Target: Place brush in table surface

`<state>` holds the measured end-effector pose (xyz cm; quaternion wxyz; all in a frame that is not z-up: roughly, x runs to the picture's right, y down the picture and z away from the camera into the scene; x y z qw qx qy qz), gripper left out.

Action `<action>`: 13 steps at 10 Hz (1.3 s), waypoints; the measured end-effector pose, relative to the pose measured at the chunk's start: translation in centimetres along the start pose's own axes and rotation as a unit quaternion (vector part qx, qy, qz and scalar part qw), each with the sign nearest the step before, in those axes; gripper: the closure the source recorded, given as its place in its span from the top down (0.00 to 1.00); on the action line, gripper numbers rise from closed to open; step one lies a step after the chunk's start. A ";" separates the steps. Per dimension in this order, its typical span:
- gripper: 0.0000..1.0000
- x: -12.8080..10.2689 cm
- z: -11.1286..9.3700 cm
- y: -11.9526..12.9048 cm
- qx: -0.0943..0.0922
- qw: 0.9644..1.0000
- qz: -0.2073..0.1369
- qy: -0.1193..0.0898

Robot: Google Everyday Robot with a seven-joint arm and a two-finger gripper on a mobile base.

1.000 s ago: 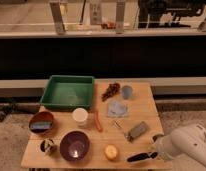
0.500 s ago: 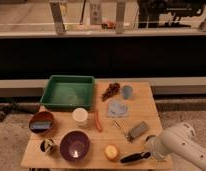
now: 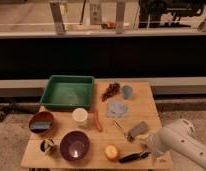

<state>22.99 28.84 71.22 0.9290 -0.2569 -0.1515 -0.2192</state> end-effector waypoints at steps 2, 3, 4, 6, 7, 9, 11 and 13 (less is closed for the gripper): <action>0.80 0.0 -1.4 -0.8 -0.001 1.000 -0.006 0.026; 0.80 0.0 -1.5 -1.0 0.000 1.000 -0.008 0.030; 0.80 0.0 -1.5 -0.9 0.000 1.000 -0.008 0.030; 0.80 0.0 -1.5 -1.0 0.000 1.000 -0.008 0.030; 0.80 0.0 -1.5 -0.9 0.000 1.000 -0.008 0.030; 0.80 0.0 -1.5 -1.0 0.000 1.000 -0.008 0.030; 0.80 0.0 -1.5 -0.9 0.000 1.000 -0.008 0.030; 0.80 0.0 -1.5 -0.9 0.000 1.000 -0.008 0.030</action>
